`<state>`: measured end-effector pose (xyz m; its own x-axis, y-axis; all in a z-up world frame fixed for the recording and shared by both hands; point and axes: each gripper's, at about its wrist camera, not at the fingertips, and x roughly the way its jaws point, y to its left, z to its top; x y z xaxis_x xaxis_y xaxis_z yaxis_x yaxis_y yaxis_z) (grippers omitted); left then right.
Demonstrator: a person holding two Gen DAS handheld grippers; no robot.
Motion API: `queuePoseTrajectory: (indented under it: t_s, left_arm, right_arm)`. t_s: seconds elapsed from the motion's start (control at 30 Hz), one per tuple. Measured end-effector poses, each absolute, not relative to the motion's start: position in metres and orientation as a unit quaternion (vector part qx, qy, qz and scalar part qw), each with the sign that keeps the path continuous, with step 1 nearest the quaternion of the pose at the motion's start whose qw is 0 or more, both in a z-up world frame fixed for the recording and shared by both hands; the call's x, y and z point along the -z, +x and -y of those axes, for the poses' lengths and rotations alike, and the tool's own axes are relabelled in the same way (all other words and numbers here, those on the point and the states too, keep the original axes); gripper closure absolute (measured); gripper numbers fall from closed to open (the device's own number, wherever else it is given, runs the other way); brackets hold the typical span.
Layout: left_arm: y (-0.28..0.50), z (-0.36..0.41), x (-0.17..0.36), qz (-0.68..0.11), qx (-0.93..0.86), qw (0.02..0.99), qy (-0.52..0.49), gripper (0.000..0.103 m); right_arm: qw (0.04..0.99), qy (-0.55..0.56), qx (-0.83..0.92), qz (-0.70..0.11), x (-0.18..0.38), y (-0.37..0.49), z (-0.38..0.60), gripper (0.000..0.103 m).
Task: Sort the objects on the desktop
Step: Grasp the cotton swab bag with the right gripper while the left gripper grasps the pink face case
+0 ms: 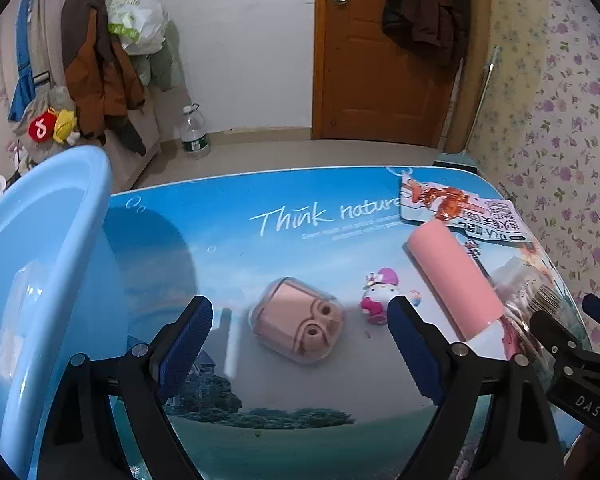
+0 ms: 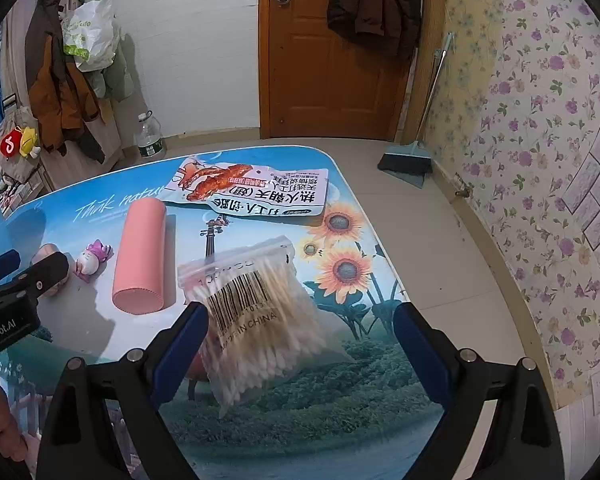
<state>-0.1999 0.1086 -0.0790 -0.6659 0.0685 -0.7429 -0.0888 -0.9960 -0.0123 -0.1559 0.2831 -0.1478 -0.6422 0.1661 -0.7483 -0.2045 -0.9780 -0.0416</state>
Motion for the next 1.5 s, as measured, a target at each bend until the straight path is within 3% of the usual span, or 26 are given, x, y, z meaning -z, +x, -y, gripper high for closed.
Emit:
queuePoseTrajectory:
  t_s: [0.43,0.97,1.07,1.37,1.5]
  left_arm:
    - [-0.212,-0.108,0.089,-0.013,-0.901,0.027,-0.434,0.015]
    - [-0.217,-0.101,0.095,0.006,-0.894,0.028,-0.447,0.047]
    - [-0.216,-0.100,0.094,0.008,-0.895,0.030,-0.446,0.052]
    - [-0.213,-0.105,0.092,-0.001,-0.896,0.041,-0.443,0.053]
    - [-0.210,-0.108,0.089,-0.008,-0.898,0.048,-0.437,0.053]
  right_arm:
    - [0.092,-0.417,-0.904,-0.021,0.155,-0.159,-0.276,0.008]
    - [0.083,-0.426,-0.901,-0.015,0.158,-0.169,-0.271,0.009]
    - [0.080,-0.427,-0.900,-0.013,0.159,-0.170,-0.271,0.015]
    - [0.068,-0.425,-0.902,-0.014,0.162,-0.169,-0.270,0.036]
    - [0.063,-0.420,-0.905,-0.014,0.162,-0.166,-0.265,0.055]
